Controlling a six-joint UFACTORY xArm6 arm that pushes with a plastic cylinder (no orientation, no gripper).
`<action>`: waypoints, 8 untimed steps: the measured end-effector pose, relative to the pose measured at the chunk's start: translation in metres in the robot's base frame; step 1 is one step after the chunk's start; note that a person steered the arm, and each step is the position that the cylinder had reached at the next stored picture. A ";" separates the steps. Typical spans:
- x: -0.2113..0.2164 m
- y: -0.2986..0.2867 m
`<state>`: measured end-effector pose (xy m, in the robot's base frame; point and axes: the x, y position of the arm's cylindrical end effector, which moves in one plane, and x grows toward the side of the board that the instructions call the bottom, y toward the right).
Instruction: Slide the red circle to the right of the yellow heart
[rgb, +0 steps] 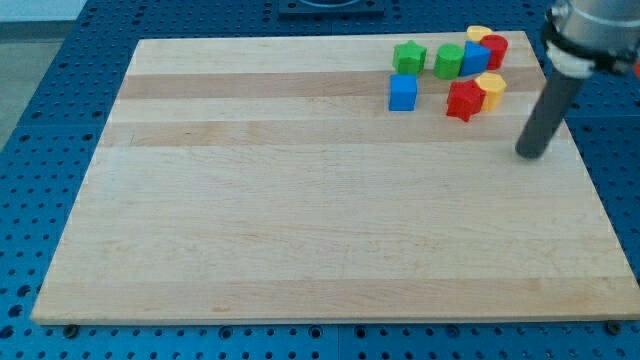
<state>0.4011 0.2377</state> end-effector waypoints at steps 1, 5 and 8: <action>-0.085 0.000; -0.171 0.043; -0.210 0.067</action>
